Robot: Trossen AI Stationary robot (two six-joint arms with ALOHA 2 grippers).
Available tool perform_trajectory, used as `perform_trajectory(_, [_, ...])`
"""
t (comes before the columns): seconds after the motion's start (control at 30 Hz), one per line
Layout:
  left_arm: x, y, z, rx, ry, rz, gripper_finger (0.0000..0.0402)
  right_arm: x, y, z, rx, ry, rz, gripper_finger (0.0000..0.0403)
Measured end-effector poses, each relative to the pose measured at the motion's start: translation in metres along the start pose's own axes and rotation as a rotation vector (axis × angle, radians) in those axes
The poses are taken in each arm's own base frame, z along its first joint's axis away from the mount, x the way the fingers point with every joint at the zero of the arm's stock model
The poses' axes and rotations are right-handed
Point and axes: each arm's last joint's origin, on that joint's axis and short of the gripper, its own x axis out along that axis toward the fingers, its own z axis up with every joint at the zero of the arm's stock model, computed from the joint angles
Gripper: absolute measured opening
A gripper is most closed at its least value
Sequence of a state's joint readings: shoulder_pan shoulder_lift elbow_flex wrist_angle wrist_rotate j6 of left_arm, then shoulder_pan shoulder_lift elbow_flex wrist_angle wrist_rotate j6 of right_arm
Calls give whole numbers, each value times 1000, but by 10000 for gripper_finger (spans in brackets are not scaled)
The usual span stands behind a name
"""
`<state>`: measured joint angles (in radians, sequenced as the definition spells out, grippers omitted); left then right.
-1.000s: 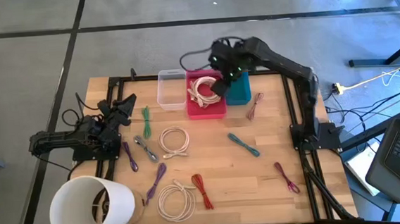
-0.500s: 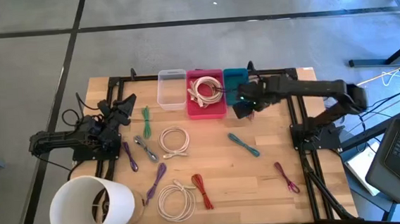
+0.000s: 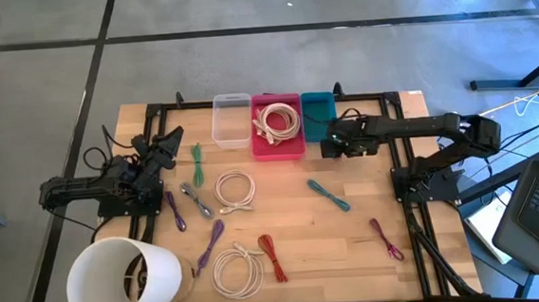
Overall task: Pick & Place USB Port
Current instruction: Put the pink USB cable into the blue bin
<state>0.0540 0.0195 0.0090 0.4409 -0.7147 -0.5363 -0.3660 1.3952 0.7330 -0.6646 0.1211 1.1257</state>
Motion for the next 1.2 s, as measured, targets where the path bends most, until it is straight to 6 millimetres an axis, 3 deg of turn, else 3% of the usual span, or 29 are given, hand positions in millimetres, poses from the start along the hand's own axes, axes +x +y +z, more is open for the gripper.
perform_trajectory(0.47, [0,0,0,0,0,0,143,37,-7,-5,7,-13,-5,182])
perform_trajectory(0.57, [0,0,0,0,0,0,143,38,-7,-5,6,-26,-17,146])
perform_trajectory(0.73, [0,0,0,0,0,1,143,35,-8,-5,2,-43,-13,34])
perform_trajectory(0.77, [0,0,0,0,0,1,143,34,-9,-6,-1,-42,-12,33])
perform_trajectory(0.97, [0,0,0,0,-1,1,143,6,-16,-18,5,-92,-100,33])
perform_trajectory(1.2, [0,0,0,12,1,1,143,-79,8,-7,-55,-367,78,33])
